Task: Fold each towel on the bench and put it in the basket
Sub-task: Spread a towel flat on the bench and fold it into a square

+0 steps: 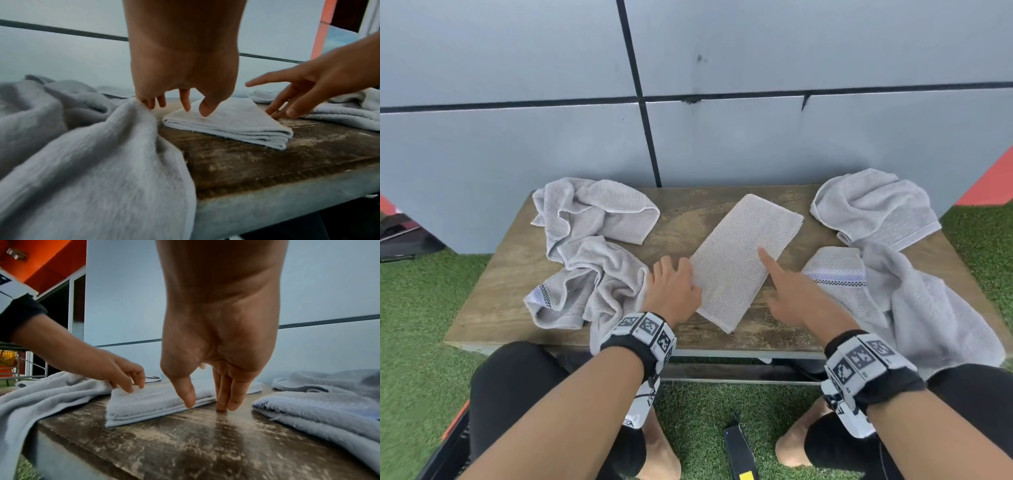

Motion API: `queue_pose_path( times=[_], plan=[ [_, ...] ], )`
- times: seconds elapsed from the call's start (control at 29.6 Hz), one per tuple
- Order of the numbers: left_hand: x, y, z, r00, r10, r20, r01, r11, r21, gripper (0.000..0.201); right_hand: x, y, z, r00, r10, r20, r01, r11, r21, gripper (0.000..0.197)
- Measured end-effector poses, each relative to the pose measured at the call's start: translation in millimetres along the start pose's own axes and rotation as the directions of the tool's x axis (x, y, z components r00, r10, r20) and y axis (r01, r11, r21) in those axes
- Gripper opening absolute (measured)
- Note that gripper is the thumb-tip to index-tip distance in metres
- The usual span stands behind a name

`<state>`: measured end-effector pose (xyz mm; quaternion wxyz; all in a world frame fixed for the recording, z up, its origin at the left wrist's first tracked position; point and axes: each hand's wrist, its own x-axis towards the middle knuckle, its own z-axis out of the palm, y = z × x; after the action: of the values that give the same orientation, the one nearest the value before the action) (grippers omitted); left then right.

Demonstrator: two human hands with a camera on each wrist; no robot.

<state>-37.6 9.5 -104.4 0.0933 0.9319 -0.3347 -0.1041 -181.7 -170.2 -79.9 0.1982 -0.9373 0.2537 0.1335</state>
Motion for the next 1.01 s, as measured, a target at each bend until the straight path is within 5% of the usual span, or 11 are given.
queue_pose_path(
  times=[0.17,0.3,0.4,0.61,0.78,1.01],
  plan=[
    [-17.0,4.7,-1.4,0.995,0.071,0.072,-0.065,0.995,-0.081,0.019,-14.8,7.0,8.9,0.996,-0.045,0.077,0.046,0.999,-0.016,0.093],
    [-30.5,12.7,-7.5,0.967,0.099,0.235,0.015,0.897,-0.441,0.037,-23.2,9.4,24.6,0.992,-0.086,0.091,0.085,0.996,0.006,0.09],
    [-36.0,11.0,-16.8,0.923,0.098,0.373,0.085,0.892,-0.445,0.031,-30.5,13.3,31.6,0.991,-0.088,0.1,0.087,0.996,0.018,0.084],
    [-49.2,8.3,-24.7,0.931,0.128,0.341,0.077,0.847,-0.526,0.026,-41.5,12.5,42.5,0.992,-0.098,0.081,0.095,0.995,0.034,0.079],
    [-66.2,15.7,-40.0,0.93,0.246,0.275,0.061,0.633,-0.772,0.044,-58.7,4.6,43.7,0.996,-0.068,0.064,0.066,0.998,0.02,0.091],
    [-88.1,23.0,-45.4,0.968,0.248,0.036,-0.131,0.621,-0.773,0.031,-90.5,-7.7,21.8,0.961,-0.133,-0.243,0.18,0.966,0.186,0.009]
  ],
)
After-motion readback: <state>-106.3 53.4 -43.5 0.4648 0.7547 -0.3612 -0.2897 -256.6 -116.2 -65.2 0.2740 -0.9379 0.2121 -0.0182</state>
